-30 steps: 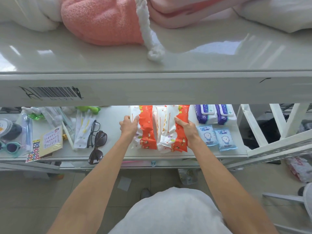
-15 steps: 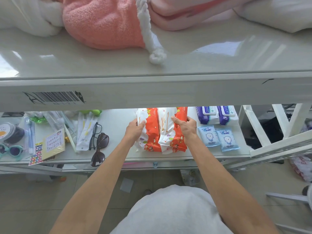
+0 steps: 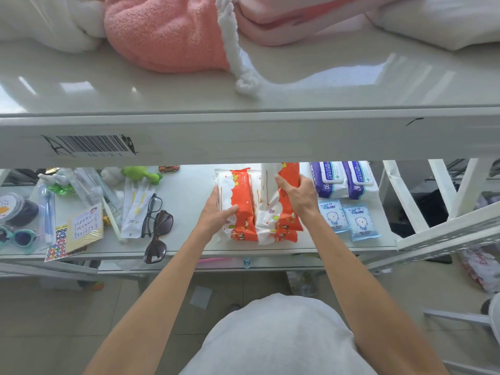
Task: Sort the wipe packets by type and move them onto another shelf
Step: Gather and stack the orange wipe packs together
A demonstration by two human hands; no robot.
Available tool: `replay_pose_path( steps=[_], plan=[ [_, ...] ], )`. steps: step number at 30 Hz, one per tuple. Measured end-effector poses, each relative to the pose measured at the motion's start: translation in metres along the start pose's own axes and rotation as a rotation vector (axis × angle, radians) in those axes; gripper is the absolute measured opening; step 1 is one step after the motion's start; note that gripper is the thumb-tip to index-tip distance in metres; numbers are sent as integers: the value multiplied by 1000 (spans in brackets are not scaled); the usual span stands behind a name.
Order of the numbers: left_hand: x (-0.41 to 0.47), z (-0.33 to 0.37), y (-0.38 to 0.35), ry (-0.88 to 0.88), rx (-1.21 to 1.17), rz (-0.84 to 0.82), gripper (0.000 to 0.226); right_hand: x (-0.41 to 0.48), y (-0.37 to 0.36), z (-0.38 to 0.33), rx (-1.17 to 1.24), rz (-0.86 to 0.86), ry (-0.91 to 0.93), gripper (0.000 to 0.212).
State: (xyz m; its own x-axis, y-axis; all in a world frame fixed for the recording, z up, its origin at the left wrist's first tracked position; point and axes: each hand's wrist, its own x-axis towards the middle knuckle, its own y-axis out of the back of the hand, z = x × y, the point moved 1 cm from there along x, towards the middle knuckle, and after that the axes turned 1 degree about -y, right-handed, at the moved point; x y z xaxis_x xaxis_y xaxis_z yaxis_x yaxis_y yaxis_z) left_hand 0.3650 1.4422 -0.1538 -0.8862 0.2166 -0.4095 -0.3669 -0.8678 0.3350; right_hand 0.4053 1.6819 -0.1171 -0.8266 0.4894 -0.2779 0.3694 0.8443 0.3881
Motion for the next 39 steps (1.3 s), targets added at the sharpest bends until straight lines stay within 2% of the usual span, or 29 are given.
replay_pose_path(
  steps=[2, 4, 6, 7, 10, 12, 14, 16, 20, 23, 26, 30, 35, 39],
  plan=[
    [3, 1, 2, 38, -53, 41, 75, 1, -16, -11, -86, -56, 14, 67],
    [2, 8, 1, 98, -130, 80, 65, 3, -40, -18, -308, -129, 13, 83],
    [0, 13, 0, 115, -170, 93, 69, -1, -57, -22, -548, -168, 13, 74],
    [-2, 16, -1, 122, -175, 86, 72, -2, -60, -23, -568, -154, 11, 65],
    [2, 14, -1, 144, -158, 48, 86, 2, -40, -11, -385, 63, -36, 43],
    [2, 14, 0, 158, -151, 33, 94, 8, -19, 12, -256, 149, -170, 43],
    [5, 15, 1, 146, -133, 34, 98, 2, -7, 33, -188, -17, -282, 63],
    [8, 20, 1, 137, -95, 19, 103, -9, -7, 46, -225, -153, -277, 74],
    [17, 22, 0, 115, -34, -21, 110, -17, -21, 57, -394, -136, -150, 71],
    [17, 23, 3, 105, -26, -43, 104, -16, -29, 53, -364, -90, -127, 75],
    [17, 22, 3, 97, -25, -61, 109, -12, -33, 41, -385, -81, -114, 72],
    [21, 17, -2, 106, -16, -59, 124, -10, -29, 38, -373, -148, -75, 64],
    [19, 15, -5, 81, -67, -47, 117, -17, -12, 43, -318, -349, -59, 71],
    [17, 18, -3, 75, -42, -65, 112, -18, -3, 47, -221, -365, -94, 61]
  ],
)
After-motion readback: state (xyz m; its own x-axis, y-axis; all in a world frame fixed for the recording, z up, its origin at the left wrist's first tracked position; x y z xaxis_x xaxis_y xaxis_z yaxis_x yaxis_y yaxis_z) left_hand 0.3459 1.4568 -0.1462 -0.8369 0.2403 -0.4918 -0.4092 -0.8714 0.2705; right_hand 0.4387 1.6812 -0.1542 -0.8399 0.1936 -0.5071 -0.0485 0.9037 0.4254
